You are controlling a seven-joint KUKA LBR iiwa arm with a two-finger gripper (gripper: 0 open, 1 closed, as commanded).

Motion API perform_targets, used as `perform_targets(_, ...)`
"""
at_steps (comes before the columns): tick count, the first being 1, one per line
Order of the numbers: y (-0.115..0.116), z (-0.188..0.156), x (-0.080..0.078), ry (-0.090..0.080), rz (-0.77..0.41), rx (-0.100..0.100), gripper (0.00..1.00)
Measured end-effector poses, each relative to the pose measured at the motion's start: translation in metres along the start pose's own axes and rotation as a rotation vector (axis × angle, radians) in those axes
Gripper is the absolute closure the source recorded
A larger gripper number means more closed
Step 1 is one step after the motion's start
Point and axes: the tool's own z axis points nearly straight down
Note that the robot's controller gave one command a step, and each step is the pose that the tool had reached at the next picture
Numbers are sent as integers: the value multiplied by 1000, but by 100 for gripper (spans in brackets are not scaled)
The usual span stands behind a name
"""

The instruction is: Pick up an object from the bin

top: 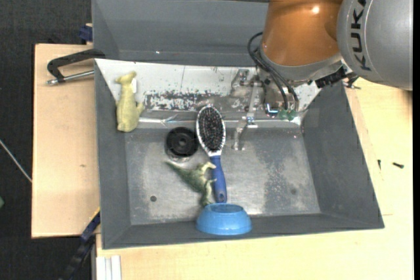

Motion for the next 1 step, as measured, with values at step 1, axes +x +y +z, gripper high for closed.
perform_targets(1,40,136,-9,1,-69,0,0)
